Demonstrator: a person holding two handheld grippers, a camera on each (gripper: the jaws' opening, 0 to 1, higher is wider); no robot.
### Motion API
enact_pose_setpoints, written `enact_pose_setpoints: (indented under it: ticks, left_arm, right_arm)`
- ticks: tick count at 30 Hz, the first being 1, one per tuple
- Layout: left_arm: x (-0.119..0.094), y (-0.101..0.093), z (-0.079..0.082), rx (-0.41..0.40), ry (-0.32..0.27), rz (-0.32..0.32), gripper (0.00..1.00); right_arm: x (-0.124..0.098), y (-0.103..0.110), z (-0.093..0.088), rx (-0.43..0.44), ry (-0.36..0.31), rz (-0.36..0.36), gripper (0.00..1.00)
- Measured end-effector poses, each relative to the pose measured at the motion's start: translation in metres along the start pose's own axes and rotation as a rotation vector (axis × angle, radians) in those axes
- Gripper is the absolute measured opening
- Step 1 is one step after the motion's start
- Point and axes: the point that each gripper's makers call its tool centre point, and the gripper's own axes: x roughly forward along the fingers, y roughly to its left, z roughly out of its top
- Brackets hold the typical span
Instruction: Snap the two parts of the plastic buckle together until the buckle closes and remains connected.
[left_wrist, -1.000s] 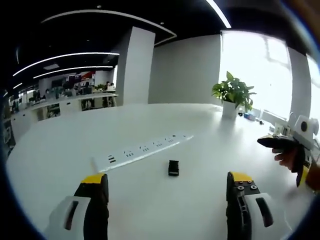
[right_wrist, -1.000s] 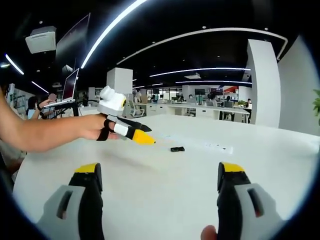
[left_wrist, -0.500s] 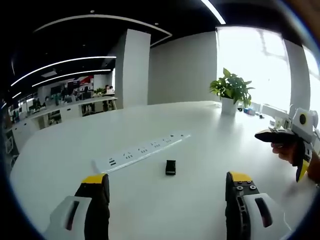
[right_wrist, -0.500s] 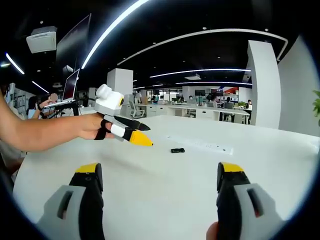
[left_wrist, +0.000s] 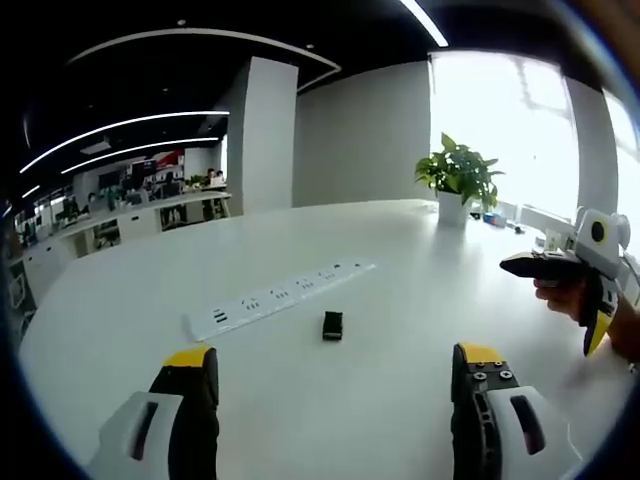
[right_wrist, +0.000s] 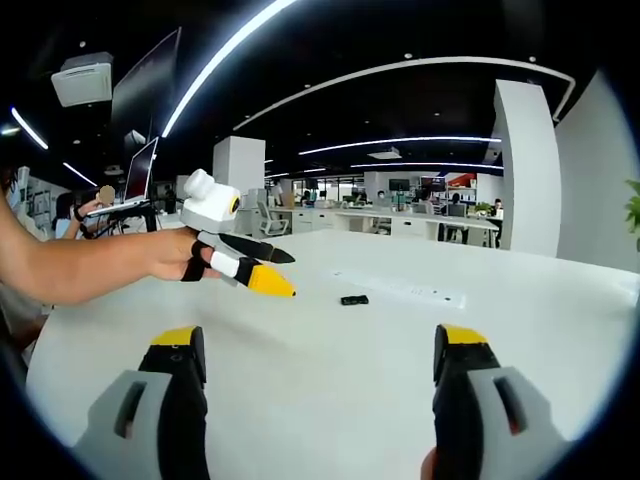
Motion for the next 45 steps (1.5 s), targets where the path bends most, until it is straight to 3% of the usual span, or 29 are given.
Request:
enact_pose_setpoints:
  ticks: [45]
  left_arm:
    - [-0.031,-0.025,-0.006,0.019,-0.023,-0.026,0.97]
  right_arm:
    - [-0.001,0.001,-0.002,-0.029,0.005,0.0,0.94]
